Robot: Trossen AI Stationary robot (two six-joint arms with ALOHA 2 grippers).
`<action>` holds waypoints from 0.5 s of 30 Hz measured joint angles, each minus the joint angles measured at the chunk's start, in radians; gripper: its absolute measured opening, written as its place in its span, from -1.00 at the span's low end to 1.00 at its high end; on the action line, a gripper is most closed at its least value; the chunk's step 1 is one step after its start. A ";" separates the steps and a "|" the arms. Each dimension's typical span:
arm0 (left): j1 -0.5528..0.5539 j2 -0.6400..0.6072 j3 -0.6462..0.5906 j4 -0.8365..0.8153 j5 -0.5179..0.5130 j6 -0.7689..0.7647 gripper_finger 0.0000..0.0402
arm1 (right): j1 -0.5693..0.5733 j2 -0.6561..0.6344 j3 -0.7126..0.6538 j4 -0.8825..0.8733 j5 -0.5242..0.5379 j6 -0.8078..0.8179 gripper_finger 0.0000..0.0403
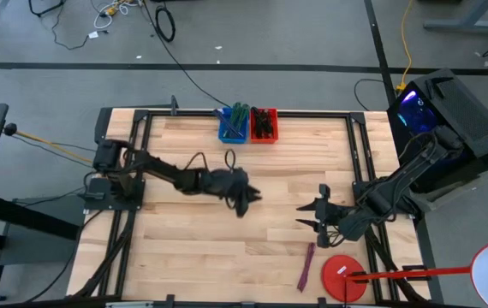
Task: Pick & Place USB Port
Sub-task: Put the pink charger cable into the blue bin
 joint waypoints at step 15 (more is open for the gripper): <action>-0.170 0.000 -0.001 0.001 -0.151 0.018 -0.41 | 0.060 0.180 -0.148 0.159 -0.291 0.272 -0.40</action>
